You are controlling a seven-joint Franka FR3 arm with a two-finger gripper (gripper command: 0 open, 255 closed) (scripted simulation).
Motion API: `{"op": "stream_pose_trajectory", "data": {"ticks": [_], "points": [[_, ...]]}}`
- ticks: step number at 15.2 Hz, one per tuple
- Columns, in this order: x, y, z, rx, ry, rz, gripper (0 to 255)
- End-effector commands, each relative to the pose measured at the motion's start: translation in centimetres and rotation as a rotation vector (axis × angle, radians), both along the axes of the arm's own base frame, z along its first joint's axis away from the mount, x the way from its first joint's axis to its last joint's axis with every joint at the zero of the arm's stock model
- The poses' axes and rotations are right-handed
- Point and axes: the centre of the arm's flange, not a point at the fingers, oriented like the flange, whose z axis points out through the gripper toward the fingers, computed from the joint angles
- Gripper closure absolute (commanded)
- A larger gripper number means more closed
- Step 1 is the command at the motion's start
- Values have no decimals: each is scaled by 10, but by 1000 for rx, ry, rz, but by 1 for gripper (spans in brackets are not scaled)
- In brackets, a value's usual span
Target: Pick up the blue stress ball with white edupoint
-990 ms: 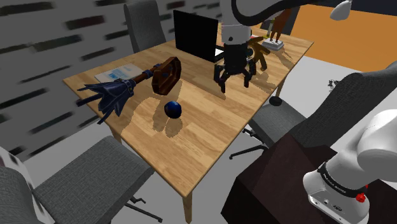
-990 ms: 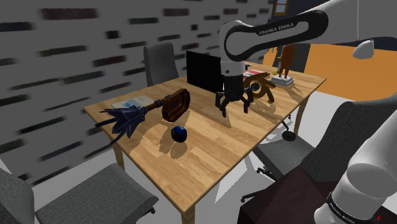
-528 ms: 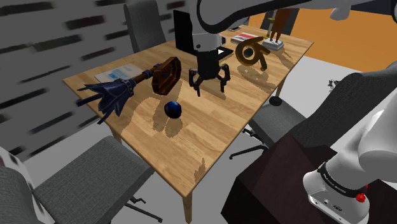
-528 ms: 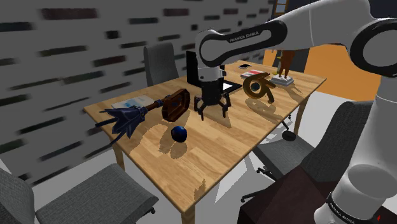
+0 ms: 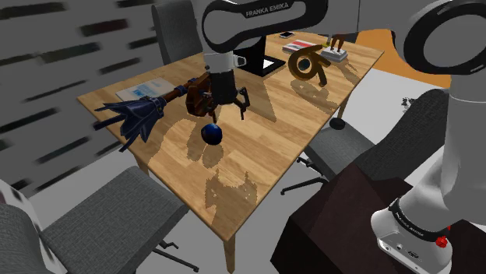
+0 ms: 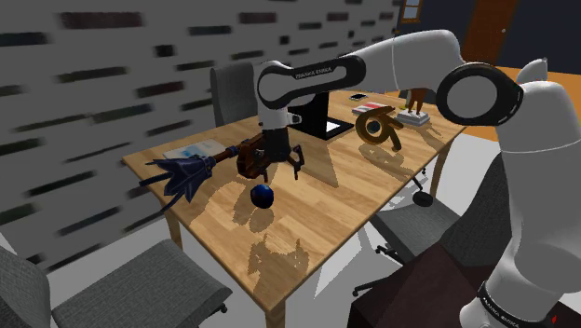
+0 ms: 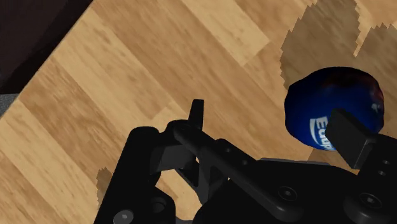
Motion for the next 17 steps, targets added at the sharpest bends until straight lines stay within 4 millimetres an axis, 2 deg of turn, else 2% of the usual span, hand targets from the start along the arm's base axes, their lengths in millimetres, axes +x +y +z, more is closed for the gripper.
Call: {"op": "stream_pose_trajectory", "data": {"ticks": [1, 4, 5, 12, 14, 15, 17], "points": [[19, 16, -10, -3, 13, -34, 0], [51, 34, -28, -7, 31, -81, 0], [53, 35, -29, -7, 32, -84, 0], [53, 35, -69, -7, 32, -84, 0], [53, 35, -69, -7, 32, -84, 0], [53, 35, -69, -7, 32, -84, 255], [53, 35, -69, -7, 32, -84, 255]]}}
